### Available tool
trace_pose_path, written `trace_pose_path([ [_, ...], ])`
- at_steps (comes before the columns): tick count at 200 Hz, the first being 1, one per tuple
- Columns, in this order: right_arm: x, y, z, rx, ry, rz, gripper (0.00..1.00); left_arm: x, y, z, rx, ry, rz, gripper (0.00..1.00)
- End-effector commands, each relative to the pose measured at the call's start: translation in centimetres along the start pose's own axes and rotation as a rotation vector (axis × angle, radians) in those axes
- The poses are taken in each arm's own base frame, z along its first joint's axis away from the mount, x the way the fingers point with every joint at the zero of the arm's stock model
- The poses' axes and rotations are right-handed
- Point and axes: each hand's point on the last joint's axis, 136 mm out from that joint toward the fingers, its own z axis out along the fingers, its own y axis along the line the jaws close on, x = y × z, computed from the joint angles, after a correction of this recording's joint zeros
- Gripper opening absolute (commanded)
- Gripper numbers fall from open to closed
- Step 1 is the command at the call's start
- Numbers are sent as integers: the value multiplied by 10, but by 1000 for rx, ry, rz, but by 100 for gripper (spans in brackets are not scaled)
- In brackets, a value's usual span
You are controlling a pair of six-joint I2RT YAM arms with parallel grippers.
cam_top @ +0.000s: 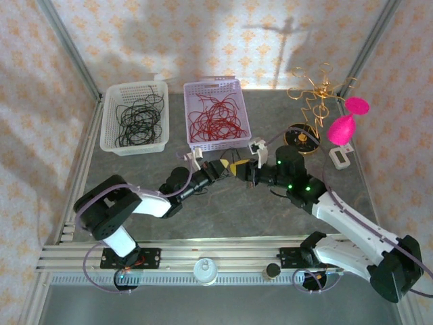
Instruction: Untangle the cables
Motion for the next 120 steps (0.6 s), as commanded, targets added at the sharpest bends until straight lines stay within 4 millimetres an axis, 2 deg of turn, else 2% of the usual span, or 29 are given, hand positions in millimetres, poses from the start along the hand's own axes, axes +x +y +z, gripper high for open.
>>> trace_pose_path([
  [1,2,3,-12,-9,-11,26,0,-37,-15,-9,-47,-145,133,0],
  [33,11,16,-25,-79,6,57,0,-82,-25,-29,-163,-232,287,0],
  [52,22,14,-26,-81,29,75,0,-116,-37,-49,-211,-296,370,0],
  [68,34,13,-24,-109,54,99,0,-140,-59,-65,-227,-344,457,0],
  [92,49,10,-18,-131,91,121,0,-167,-94,-82,-252,-389,563,0],
  [120,55,-3,-10,-87,112,128,0,-193,-126,-100,-253,-441,629,0],
])
